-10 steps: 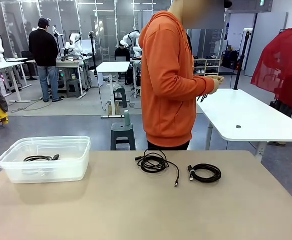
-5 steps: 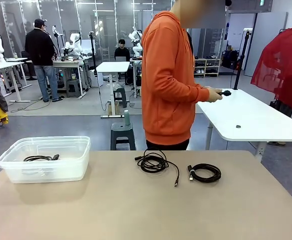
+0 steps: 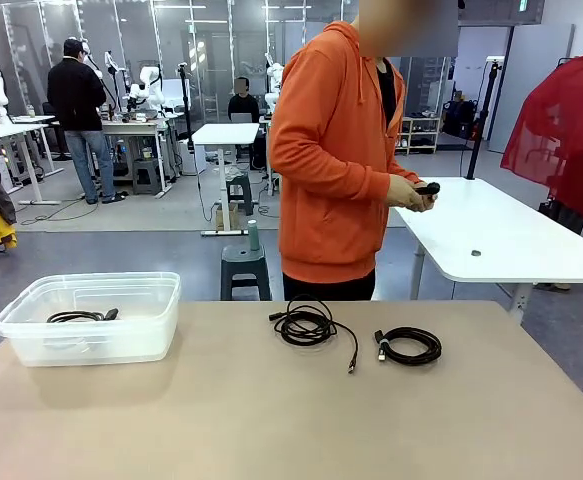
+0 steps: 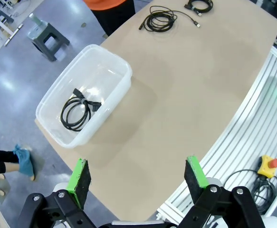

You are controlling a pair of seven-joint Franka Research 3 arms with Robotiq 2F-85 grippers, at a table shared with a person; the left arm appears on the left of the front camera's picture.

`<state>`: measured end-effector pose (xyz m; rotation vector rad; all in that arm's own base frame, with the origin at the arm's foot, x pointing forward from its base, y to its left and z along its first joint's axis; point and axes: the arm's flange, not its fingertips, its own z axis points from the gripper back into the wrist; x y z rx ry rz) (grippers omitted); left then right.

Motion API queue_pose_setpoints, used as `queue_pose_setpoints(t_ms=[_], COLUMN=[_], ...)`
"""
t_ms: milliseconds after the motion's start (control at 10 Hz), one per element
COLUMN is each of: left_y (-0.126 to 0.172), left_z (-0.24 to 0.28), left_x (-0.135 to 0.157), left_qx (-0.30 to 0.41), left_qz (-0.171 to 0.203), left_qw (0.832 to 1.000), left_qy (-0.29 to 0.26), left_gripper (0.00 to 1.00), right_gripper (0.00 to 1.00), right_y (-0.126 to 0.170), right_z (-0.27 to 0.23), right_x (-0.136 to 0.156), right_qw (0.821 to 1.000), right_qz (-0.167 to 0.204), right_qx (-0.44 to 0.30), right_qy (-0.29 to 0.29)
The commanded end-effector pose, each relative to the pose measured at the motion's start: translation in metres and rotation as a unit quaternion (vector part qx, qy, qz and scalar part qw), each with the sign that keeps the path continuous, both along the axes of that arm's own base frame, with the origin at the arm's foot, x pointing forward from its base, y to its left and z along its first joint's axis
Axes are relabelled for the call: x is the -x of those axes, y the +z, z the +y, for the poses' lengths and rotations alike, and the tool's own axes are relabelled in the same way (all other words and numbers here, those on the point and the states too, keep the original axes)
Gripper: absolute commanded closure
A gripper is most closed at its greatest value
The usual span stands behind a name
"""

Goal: Organize and store the cables.
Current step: Place the Power Cable into the Organizing box.

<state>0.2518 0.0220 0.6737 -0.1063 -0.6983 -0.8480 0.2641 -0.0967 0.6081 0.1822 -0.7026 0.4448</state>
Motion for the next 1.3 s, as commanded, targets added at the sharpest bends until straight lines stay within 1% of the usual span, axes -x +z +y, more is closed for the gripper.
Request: queue_pose_setpoints(t_ms=[0,1200], left_y=[0.0013,0.0013], left_z=[0.0014,0.0014], left_x=[0.0009,0.0009], left_qx=[-0.002,-0.002], left_qz=[-0.002,-0.002], left_qw=[1.000,1.000], left_qy=[-0.001,-0.001], left_gripper=[0.00,0.00], right_gripper=[0.00,0.00], right_y=[0.0009,0.0009], right_z=[0.0006,0.0006], right_x=[-0.0004,-0.0004], right_qw=[1.000,1.000], right_qz=[0.000,0.000], right_qx=[0.001,0.001], right_qy=[0.000,0.000])
